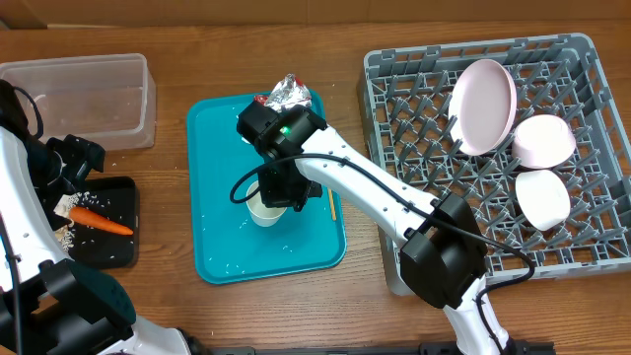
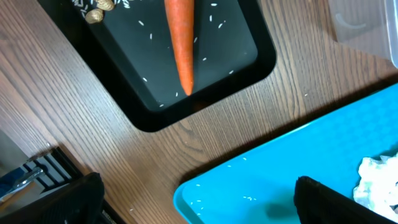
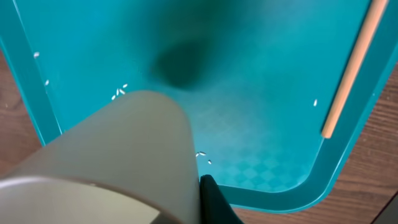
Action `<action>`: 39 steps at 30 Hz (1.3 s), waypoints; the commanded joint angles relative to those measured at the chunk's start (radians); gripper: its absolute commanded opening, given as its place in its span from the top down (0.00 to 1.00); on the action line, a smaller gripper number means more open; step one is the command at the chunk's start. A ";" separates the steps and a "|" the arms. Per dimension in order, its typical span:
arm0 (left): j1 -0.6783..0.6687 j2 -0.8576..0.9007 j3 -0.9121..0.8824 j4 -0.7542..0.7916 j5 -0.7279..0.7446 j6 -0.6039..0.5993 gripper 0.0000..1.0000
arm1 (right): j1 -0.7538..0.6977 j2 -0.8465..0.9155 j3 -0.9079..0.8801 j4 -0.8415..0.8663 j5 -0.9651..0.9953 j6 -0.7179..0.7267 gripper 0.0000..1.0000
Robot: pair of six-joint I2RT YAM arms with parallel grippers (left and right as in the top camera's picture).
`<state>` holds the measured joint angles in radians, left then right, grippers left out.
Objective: Sort waste into correct bins and load items into the dishwasher rack
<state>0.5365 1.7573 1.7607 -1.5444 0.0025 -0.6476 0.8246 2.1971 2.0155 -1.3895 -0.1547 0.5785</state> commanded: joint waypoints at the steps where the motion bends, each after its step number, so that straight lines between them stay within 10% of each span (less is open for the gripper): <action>1: 0.000 -0.005 0.013 -0.004 -0.013 0.020 0.00 | -0.003 -0.028 0.000 0.000 -0.023 -0.010 0.83; 10: 0.000 -0.005 0.013 -0.003 -0.013 0.024 0.00 | -0.003 -0.027 0.000 0.003 -0.023 -0.010 0.72; 22: 0.000 -0.005 0.013 0.006 -0.010 0.023 0.00 | 0.009 -0.072 0.134 -0.110 -0.050 -0.013 0.84; 28: 0.003 -0.005 0.013 0.012 -0.010 -0.006 0.00 | 0.101 -0.095 0.132 -0.102 -0.034 -0.158 0.28; 39: 0.120 0.039 0.013 0.001 -0.013 -0.067 0.00 | 0.267 -0.094 -0.009 0.055 0.149 -0.158 0.23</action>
<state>0.6098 1.7649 1.7607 -1.5360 0.0025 -0.6834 1.0714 2.1292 2.0357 -1.3563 -0.1020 0.4358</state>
